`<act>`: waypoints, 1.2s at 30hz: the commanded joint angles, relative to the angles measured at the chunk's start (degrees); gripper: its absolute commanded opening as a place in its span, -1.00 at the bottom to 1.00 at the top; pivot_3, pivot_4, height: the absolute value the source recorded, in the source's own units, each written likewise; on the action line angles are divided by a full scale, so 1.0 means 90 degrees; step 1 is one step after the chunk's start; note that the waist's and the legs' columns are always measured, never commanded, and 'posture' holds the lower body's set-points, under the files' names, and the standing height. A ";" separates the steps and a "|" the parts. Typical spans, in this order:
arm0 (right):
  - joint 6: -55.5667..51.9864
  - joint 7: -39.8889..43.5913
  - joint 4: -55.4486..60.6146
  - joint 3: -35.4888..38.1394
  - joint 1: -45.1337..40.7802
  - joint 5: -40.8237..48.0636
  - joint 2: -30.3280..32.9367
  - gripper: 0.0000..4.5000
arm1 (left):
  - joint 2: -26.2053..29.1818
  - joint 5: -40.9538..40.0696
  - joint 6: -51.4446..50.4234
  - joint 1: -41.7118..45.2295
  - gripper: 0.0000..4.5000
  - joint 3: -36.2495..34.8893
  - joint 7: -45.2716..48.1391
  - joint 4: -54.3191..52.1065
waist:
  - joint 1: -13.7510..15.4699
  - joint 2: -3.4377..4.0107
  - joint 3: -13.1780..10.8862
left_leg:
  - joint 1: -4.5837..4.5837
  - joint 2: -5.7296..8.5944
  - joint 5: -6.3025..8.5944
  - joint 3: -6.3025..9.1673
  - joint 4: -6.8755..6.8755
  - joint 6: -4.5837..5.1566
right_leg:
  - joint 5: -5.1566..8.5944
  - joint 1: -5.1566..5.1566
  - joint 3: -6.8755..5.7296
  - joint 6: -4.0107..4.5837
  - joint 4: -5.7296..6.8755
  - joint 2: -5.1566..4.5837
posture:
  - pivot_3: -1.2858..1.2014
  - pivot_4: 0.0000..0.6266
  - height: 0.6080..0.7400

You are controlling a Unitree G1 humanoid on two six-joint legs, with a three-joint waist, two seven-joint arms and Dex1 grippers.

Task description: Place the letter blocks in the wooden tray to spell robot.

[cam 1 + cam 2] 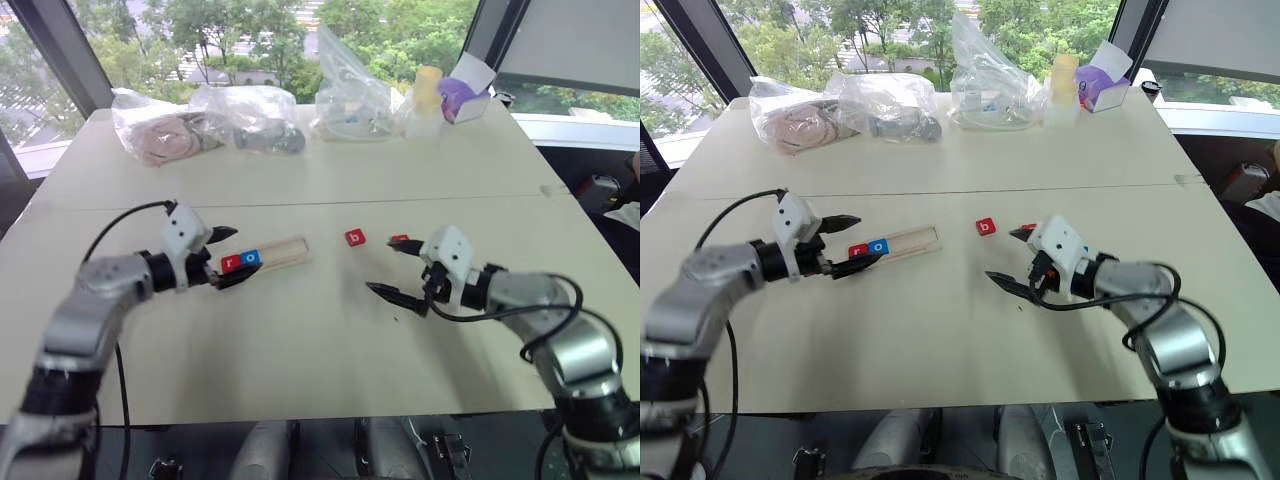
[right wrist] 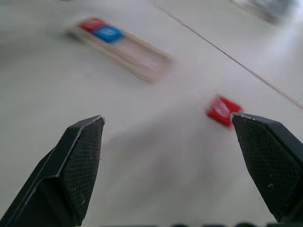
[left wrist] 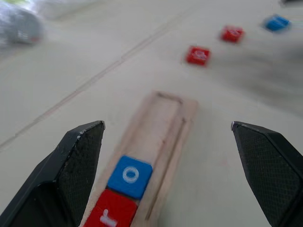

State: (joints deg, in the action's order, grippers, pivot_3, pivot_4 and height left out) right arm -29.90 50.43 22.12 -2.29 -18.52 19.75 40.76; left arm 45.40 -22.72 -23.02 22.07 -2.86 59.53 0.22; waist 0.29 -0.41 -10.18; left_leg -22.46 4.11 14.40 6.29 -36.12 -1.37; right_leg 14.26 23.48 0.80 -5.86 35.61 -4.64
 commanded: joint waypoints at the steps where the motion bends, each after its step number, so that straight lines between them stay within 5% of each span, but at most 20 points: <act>1: 0.0233 0.0632 -0.0288 -0.0298 -0.0555 0.0017 0.0184 0.97 | 0.0194 0.0564 0.1394 0.0882 1.00 0.0538 0.1447 0.1821 | 0.0016 -0.0003 -0.0002 | 0.0002 0.0001 0.0002 -0.0001 0.0002 0.0003 | -0.0007 -0.0005 0.0000 -0.0013 -0.0007 -0.0003 | 0.03 -0.52 1.00; 8: 0.0422 0.0757 -0.0456 -0.0579 -0.1000 -0.0132 0.0021 0.97 | -0.0152 0.1555 0.3734 0.2611 1.00 0.1048 0.2599 0.5552 | 0.0027 -0.0007 -0.0005 | -0.0017 0.0004 0.0002 -0.0003 0.0001 0.0004 | -0.0019 0.0013 -0.0001 -0.0032 -0.0012 -0.0007 | 0.03 -0.52 1.00; 13: 0.0350 0.0577 -0.0237 -0.0564 -0.0818 -0.0139 -0.0013 0.97 | -0.0442 0.1942 0.4307 0.3242 1.00 0.1077 0.2702 0.6902 | 0.0020 -0.0015 -0.0003 | -0.0110 0.0013 0.0001 -0.0004 -0.0043 0.0002 | -0.0025 0.0114 0.0003 -0.0042 0.0044 -0.0008 | 0.03 -0.52 1.00; 36: -0.0014 0.0249 0.0421 -0.0424 -0.0376 -0.0027 0.0141 0.97 | -0.0794 0.3176 0.4712 0.3333 1.00 0.1357 0.1808 0.7977 | -0.0111 -0.0012 0.0003 | -0.0084 0.0012 0.0001 -0.0003 -0.0113 0.0006 | -0.0035 0.0085 0.0007 -0.0050 0.0115 -0.0001 | 0.03 -0.52 1.00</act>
State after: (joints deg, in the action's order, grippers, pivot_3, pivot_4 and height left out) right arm -30.19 52.87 23.53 -7.68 -21.15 18.89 41.59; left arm 38.00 2.19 20.04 52.69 7.70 78.29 70.41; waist -0.71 -0.52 -10.15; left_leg -23.17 4.22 14.41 6.26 -37.15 -1.32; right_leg 13.94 24.21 0.88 -6.31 36.71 -4.65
